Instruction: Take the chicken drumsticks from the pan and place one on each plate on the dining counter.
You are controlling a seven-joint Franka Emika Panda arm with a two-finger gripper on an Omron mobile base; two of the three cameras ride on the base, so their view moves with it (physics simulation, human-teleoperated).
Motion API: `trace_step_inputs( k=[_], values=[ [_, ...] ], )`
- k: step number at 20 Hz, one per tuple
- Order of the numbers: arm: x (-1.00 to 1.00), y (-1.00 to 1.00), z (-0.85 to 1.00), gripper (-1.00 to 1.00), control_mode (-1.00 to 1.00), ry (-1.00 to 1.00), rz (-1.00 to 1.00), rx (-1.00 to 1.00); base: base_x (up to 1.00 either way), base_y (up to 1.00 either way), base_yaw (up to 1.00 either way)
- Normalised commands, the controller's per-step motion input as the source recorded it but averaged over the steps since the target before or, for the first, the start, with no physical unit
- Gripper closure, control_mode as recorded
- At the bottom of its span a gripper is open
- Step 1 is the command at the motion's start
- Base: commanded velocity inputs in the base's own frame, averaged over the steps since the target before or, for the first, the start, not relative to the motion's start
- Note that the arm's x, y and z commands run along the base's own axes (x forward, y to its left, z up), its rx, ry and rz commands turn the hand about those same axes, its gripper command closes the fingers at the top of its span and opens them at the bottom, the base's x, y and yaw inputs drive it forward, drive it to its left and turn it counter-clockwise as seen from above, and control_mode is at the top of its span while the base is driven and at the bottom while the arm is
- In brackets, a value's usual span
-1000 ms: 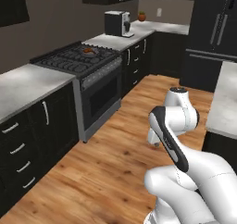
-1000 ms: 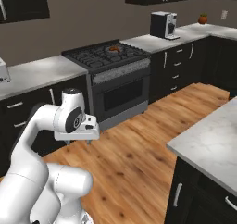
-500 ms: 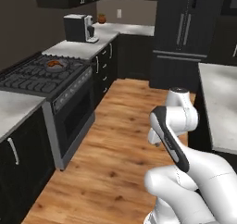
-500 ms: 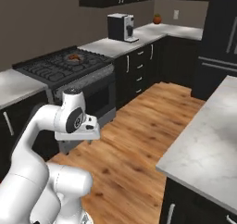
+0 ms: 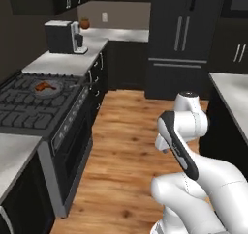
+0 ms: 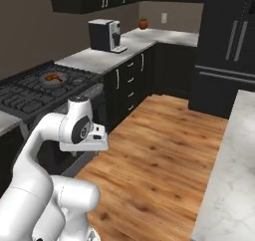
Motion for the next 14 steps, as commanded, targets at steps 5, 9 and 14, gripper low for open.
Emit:
trace_step_inputs(
  k=[5,9,14],
  values=[
    [0.0,0.0,0.0,-1.0,1.0,0.0,0.0,0.0,1.0,0.36,-0.2],
    [0.0,0.0,0.0,-1.0,1.0,0.0,0.0,0.0,1.0,0.22,0.01],
    [0.0,0.0,0.0,-1.0,1.0,0.0,0.0,0.0,0.89,0.06,0.37]
  ],
)
